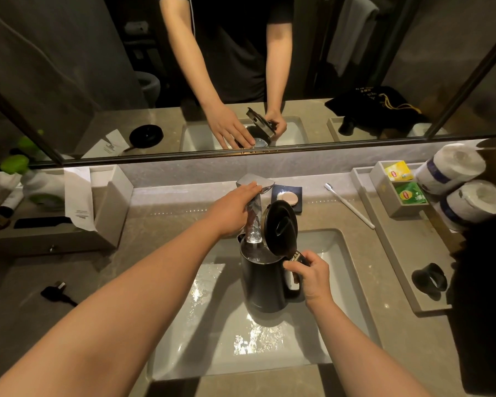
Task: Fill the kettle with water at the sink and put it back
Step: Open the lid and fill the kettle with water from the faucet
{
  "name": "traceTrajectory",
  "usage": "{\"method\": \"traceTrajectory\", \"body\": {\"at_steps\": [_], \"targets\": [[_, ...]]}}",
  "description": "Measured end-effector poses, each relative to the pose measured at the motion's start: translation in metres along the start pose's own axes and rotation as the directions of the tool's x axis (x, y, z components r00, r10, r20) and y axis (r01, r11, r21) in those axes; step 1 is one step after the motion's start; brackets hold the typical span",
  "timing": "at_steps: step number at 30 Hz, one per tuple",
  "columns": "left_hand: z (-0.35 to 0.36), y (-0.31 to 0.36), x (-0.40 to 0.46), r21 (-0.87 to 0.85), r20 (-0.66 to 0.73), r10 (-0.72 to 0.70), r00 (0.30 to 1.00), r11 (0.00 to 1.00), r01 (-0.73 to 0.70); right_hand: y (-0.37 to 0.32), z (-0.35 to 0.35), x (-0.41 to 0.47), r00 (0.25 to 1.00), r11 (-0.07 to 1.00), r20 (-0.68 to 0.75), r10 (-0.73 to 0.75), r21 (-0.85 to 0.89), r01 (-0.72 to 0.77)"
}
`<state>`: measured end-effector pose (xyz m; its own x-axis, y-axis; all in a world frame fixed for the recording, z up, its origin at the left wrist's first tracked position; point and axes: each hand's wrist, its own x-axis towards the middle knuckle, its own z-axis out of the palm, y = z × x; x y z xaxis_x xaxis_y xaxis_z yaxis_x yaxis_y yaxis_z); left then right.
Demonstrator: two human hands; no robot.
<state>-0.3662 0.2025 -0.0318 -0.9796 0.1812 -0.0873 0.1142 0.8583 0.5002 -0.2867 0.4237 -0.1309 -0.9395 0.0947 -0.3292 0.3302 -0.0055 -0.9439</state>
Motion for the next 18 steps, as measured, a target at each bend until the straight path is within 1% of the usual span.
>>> {"method": "traceTrajectory", "body": {"at_steps": [18], "targets": [[-0.0035,0.0044,-0.0036,-0.053,0.066,-0.023,0.998,0.998,0.026,0.0018,0.0019,0.0017,1.000,1.000,0.009,0.005,-0.019,-0.005]]}}
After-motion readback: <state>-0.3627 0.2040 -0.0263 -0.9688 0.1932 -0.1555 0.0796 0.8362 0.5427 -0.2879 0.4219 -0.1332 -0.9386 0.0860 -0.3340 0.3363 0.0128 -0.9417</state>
